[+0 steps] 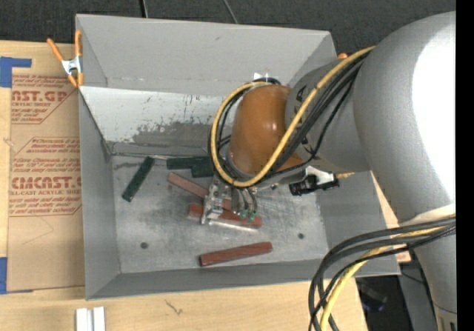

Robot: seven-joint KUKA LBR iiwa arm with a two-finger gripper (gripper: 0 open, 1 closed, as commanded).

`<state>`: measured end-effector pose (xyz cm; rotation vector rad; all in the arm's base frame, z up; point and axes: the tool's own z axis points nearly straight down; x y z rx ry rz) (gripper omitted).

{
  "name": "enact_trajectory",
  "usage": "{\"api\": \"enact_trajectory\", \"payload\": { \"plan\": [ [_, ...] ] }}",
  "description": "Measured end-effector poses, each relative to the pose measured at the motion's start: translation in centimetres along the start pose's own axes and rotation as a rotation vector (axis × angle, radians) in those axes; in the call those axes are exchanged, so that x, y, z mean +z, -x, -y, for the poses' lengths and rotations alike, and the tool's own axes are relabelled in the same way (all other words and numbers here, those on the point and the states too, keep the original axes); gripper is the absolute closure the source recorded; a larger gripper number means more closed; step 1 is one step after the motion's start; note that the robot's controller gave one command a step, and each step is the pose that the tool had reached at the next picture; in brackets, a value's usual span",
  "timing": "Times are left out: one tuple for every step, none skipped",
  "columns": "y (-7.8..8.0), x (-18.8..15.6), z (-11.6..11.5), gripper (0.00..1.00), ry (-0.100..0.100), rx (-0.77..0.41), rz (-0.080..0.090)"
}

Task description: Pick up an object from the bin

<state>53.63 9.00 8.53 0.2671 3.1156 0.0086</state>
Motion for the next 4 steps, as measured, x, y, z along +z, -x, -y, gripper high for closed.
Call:
{"api": "enact_trajectory", "payload": {
  "plan": [
    [-0.2,-0.3,0.1,1.00,-0.005,0.000,-0.011],
    [-0.5,-2.2,0.2,1.00,-0.009,0.000,-0.023],
    [-0.3,-5.0,0.1,1.00,-0.006,0.000,-0.015],
    [-0.2,-6.3,0.1,1.00,-0.005,-0.001,-0.012]
  ]
}}
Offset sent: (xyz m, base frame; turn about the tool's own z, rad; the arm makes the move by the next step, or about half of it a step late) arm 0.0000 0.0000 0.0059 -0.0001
